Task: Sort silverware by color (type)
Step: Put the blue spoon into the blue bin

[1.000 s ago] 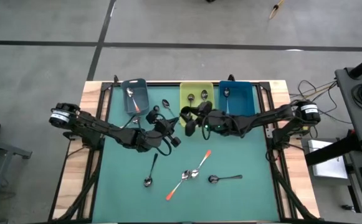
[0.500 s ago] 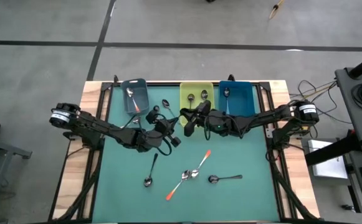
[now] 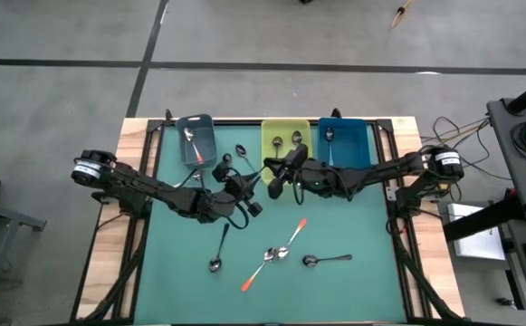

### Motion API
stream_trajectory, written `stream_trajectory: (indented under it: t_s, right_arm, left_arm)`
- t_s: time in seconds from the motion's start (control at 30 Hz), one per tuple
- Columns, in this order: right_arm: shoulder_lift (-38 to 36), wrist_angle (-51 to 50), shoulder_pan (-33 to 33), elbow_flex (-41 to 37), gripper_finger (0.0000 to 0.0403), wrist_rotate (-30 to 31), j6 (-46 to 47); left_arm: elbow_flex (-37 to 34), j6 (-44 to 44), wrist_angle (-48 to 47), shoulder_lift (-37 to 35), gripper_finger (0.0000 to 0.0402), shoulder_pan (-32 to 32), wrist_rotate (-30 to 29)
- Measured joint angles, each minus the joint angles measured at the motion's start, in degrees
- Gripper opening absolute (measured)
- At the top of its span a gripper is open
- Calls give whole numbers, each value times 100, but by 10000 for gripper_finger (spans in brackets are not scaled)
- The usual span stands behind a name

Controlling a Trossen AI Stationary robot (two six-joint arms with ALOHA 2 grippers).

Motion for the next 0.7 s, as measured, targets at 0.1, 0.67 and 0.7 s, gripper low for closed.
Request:
stream_trajectory:
  t_s: [0.1, 0.67, 0.7]
  right_arm:
    - [-92, -242, -14, 2, 14, -33, -61]
    - [-1485, -3415, -336, 2, 13, -2617, -896]
    - [-1513, -3504, -341, 2, 13, -2606, -936]
  left_arm:
    - [0, 0, 5, 0, 59, -8, 88]
    - [-33, 850, -266, -1117, 107, 218, 4996]
    - [-56, 800, -268, -1132, 107, 256, 5224]
